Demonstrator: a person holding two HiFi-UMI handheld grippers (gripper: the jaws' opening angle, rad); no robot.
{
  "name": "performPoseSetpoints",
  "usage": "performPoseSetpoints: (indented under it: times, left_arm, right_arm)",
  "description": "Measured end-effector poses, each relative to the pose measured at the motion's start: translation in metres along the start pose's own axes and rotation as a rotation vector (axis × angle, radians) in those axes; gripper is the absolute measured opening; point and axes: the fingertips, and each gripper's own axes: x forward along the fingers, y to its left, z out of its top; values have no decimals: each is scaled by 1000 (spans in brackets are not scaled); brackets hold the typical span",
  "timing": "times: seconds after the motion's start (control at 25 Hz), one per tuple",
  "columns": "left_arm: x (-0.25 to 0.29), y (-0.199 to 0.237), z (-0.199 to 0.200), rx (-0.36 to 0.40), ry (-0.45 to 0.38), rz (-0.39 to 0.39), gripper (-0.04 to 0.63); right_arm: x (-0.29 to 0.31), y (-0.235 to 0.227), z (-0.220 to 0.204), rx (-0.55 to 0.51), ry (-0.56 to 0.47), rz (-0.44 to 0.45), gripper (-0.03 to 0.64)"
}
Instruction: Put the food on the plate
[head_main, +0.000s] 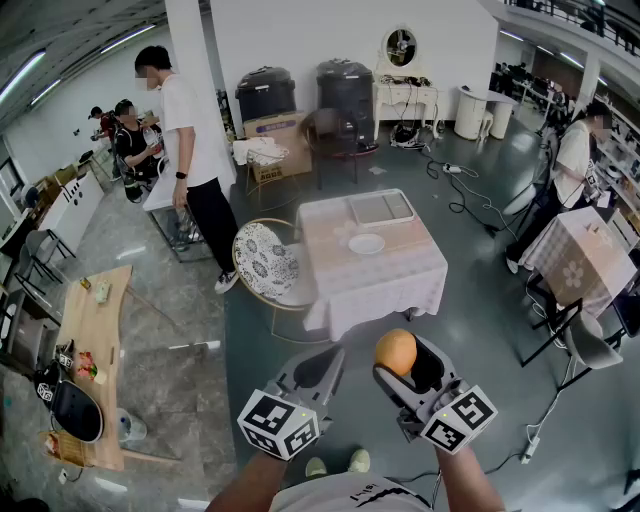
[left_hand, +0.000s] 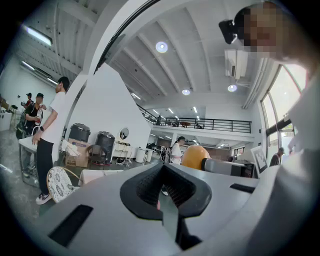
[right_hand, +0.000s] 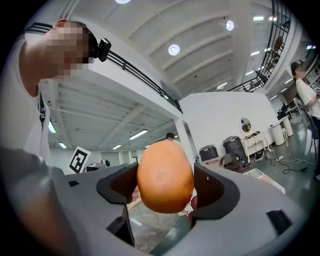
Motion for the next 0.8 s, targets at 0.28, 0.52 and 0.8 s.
performPoseSetpoints:
  times: [0.28,0.52,0.8]
  left_arm:
    - [9,-5,-2,4,2,-6,3]
    - [17,-9,-2,9,7,-12,3]
    - [29,-14,-4,23,9,7,3]
  right_arm:
    - [-2,-6,6,17,-15,14,316]
    - [-6,-14,10,26,-23,9,316]
    - [-20,-33,17,57,-56,7,316]
